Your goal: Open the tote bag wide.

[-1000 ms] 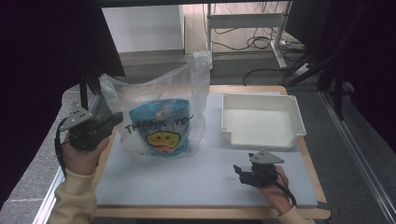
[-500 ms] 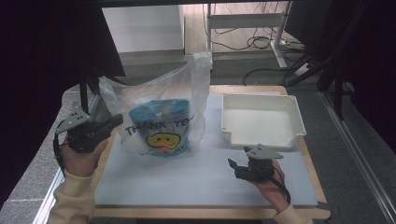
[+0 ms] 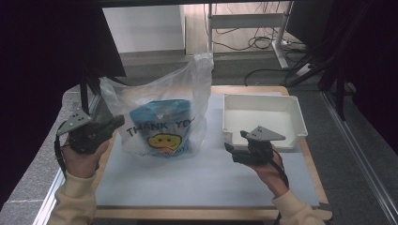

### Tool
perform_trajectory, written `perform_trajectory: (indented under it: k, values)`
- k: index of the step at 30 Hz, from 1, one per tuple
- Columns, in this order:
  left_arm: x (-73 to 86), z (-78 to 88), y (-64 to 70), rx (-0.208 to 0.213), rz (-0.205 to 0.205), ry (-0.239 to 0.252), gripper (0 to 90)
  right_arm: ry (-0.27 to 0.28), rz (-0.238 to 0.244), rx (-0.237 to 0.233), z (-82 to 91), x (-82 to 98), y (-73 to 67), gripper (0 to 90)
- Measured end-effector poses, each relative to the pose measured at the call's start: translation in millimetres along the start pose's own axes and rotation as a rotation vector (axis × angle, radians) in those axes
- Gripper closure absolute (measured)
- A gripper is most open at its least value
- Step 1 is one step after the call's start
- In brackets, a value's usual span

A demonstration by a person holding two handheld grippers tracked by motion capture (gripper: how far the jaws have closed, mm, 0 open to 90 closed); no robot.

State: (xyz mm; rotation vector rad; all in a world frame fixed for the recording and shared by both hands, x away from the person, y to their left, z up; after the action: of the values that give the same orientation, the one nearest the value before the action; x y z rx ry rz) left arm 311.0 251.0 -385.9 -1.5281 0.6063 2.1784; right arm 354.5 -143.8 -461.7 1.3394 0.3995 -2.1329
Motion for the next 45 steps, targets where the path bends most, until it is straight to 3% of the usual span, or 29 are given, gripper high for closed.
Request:
perform_trajectory:
  k: [2, 7, 16, 30, 41, 45]
  values:
    - [0.3, -0.5, -0.3, -0.002, 0.002, -0.002, 90.0, 0.002, 0.002, -0.001, -1.9, -3.9, 1.2, 25.4]
    - [-1.1, 0.8, 0.4, 0.000, 0.001, 0.005, 90.0, 0.052, 0.000, -0.020, -11.7, -35.3, 0.7, 25.4]
    - [-1.6, 2.2, -0.8, -0.004, 0.004, 0.006, 90.0, 0.083, -0.005, -0.059, -26.0, -75.7, 0.0, 25.4]
    - [-1.8, 2.4, -0.6, -0.005, 0.006, 0.005, 90.0, 0.108, -0.023, -0.092, -46.4, -111.5, 1.8, 25.9]
    - [-3.1, 4.4, -0.7, 0.003, 0.014, 0.016, 90.0, 0.118, -0.018, -0.129, -53.8, -128.8, -0.1, 25.6]
    - [-3.1, 3.6, 0.2, 0.008, 0.013, 0.015, 90.0, 0.142, -0.012, -0.132, -56.6, -137.0, -0.7, 30.1]
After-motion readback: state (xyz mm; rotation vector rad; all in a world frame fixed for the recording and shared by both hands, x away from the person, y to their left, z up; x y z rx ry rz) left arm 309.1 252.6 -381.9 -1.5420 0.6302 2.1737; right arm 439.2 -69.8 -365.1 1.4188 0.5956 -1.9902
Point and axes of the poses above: each handheld gripper's, and its own axes: z roughly backward along the jaws, x roughly out of its underside, y roughly to its right, the point moved 6 cm from there along -z, roughly forward along the jaws, and after that the axes turned 5 degrees about x, right-handed, at the moved point
